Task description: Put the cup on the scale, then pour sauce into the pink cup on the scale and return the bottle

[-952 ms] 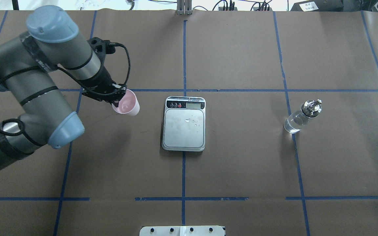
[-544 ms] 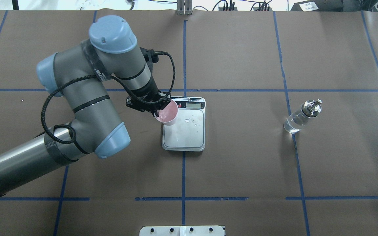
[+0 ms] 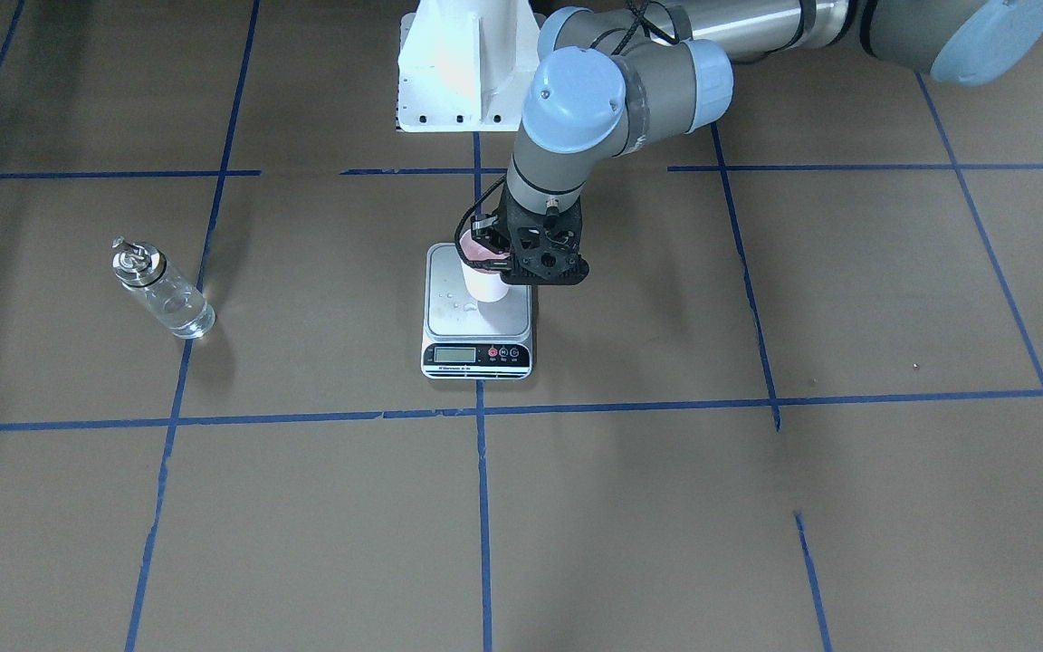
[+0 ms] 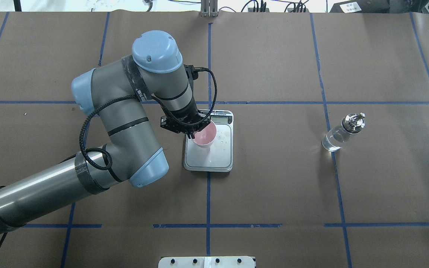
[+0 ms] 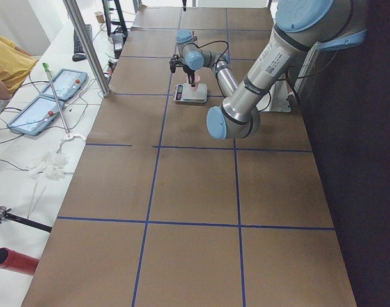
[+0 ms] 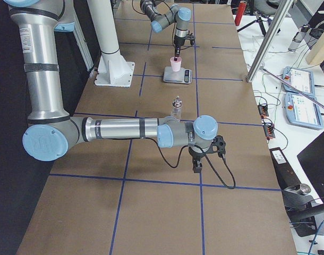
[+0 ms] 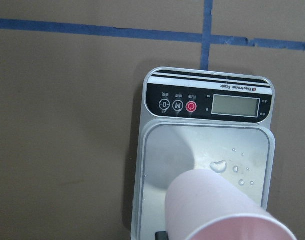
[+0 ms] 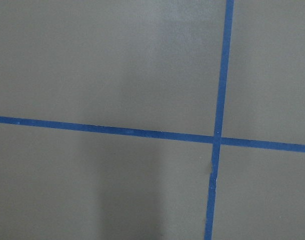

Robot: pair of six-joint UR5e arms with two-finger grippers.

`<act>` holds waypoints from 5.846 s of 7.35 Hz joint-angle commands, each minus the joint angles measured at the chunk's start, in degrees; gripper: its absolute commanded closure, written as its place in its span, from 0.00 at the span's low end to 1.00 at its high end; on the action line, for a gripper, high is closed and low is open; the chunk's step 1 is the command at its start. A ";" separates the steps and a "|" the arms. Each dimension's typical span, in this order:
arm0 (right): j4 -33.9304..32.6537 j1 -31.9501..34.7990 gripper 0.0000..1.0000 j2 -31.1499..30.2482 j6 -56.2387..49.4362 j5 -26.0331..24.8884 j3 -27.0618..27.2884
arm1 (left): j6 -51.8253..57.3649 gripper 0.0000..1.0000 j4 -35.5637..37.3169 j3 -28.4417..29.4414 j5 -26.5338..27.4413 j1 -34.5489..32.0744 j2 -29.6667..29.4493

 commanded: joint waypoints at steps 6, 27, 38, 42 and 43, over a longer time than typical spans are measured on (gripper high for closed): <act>0.00 0.00 0.00 0.00 0.00 0.00 -0.28 | 0.04 0.88 -3.24 1.51 0.14 0.50 0.15; 22.94 -49.87 0.00 -13.18 56.69 -46.51 36.73 | 0.31 0.47 -3.69 -12.72 0.05 -5.04 7.97; 33.57 -71.63 0.00 -11.16 76.20 -95.51 18.46 | 0.57 0.46 -3.86 -12.72 0.14 -5.48 9.56; 33.84 -71.63 0.00 -10.38 76.20 -100.98 15.82 | 0.48 0.45 -3.86 -12.98 0.14 -5.65 9.91; 33.84 -71.63 0.00 -10.20 76.20 -101.16 15.63 | 0.48 0.45 -3.86 -12.98 0.14 -5.65 9.91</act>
